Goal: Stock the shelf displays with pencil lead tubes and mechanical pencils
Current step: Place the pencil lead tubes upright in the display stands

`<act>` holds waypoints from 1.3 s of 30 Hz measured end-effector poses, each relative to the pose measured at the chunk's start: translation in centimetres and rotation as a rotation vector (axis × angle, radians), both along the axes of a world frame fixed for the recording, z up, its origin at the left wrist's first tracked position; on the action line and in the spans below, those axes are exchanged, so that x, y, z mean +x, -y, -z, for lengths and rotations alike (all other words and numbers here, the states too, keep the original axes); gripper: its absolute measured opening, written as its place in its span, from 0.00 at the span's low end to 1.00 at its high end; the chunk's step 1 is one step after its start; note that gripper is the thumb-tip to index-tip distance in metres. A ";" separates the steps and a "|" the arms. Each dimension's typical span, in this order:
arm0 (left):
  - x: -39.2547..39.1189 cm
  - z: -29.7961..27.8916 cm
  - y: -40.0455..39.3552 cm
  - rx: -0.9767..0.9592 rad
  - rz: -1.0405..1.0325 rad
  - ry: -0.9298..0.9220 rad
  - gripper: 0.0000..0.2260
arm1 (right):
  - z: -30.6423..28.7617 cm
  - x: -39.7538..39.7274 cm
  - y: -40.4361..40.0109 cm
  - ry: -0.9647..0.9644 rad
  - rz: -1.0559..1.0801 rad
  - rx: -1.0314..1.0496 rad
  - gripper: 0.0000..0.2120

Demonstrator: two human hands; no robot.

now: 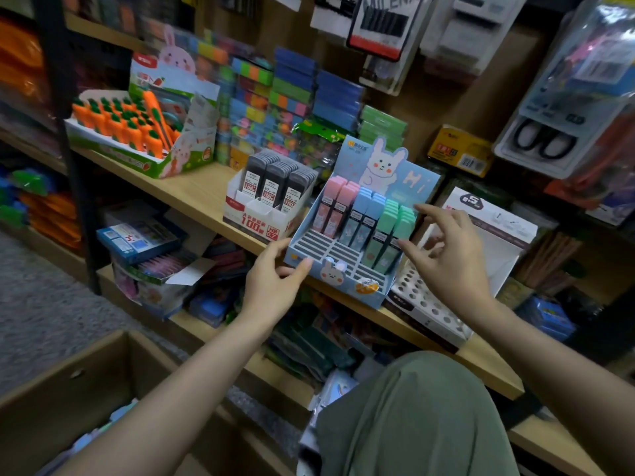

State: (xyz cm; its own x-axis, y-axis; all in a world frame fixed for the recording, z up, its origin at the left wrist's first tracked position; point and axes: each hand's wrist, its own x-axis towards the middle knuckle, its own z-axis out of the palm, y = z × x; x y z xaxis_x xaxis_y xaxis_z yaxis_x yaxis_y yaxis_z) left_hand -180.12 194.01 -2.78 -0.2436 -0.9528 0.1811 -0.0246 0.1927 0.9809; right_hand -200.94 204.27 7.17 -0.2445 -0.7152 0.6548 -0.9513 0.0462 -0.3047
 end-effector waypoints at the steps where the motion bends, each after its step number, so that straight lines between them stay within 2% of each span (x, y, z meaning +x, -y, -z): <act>1: 0.6 0.1 -0.2 -0.002 -0.005 0.001 0.16 | 0.3 0.6 -0.4 0.018 -0.020 -0.028 0.22; 3: 2.1 0.4 -0.8 -0.032 -0.008 0.037 0.13 | 1.0 2.6 -1.2 0.036 -0.105 -0.054 0.17; 5: 3.9 1.4 -1.6 -0.057 0.011 0.104 0.09 | 2.1 5.7 -1.7 -0.025 -0.274 0.026 0.13; 8: 7.5 4.7 -3.0 -0.027 0.052 0.290 0.05 | 5.2 10.9 -1.2 -0.289 -0.559 0.338 0.09; 10: 10.6 8.2 -4.4 0.090 0.051 0.426 0.04 | 8.0 14.4 -0.3 -0.415 -0.655 0.569 0.10; 12: 14.7 12.0 -6.0 0.282 -0.018 0.507 0.05 | 11.3 17.5 0.5 -0.374 -0.725 0.730 0.11; 15: 20.7 16.6 -8.5 0.578 -0.187 0.526 0.03 | 16.6 20.9 1.3 -0.234 -0.796 0.894 0.14; 17: 23.7 18.5 -9.9 0.689 -0.323 0.502 0.12 | 20.2 22.7 1.6 -0.150 -0.788 0.994 0.18; 19: 25.3 20.4 -11.1 0.756 -0.435 0.481 0.16 | 23.7 24.2 1.8 -0.060 -0.761 1.088 0.22; 21: 25.6 22.2 -12.0 0.830 -0.534 0.433 0.11 | 26.8 25.5 2.3 0.011 -0.730 1.143 0.24; 23: 25.0 24.2 -12.6 0.905 -0.599 0.401 0.01 | 29.5 26.5 2.9 0.063 -0.701 1.171 0.26; 24: 24.6 25.2 -12.7 0.927 -0.623 0.407 0.04 | 30.8 26.9 3.3 0.081 -0.684 1.182 0.26; 26: 23.6 26.3 -12.7 0.894 -0.650 0.468 0.09 | 33.1 27.5 4.1 0.091 -0.654 1.201 0.29; 29: 22.3 27.0 -12.2 0.718 -0.625 0.595 0.12 | 36.2 28.2 5.7 0.008 -0.648 1.207 0.32; 31: 21.9 27.4 -11.4 0.604 -0.530 0.684 0.15 | 37.8 28.6 6.8 -0.064 -0.640 1.208 0.33; 35: 22.3 28.8 -9.7 0.504 -0.349 0.816 0.27 | 40.3 29.7 7.7 -0.132 -0.625 1.213 0.33; 39: 22.8 30.7 -8.6 0.438 -0.226 0.980 0.29 | 41.7 29.2 6.4 -0.229 -0.648 1.184 0.34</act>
State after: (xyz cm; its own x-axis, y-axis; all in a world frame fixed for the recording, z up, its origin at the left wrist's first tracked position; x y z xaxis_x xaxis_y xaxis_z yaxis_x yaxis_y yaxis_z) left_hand -157.37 202.63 -33.48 0.0913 -0.9281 -0.3609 -0.8219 -0.2749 0.4989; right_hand -171.75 197.90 -34.52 0.3752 -0.8145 -0.4425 -0.9255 -0.3020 -0.2287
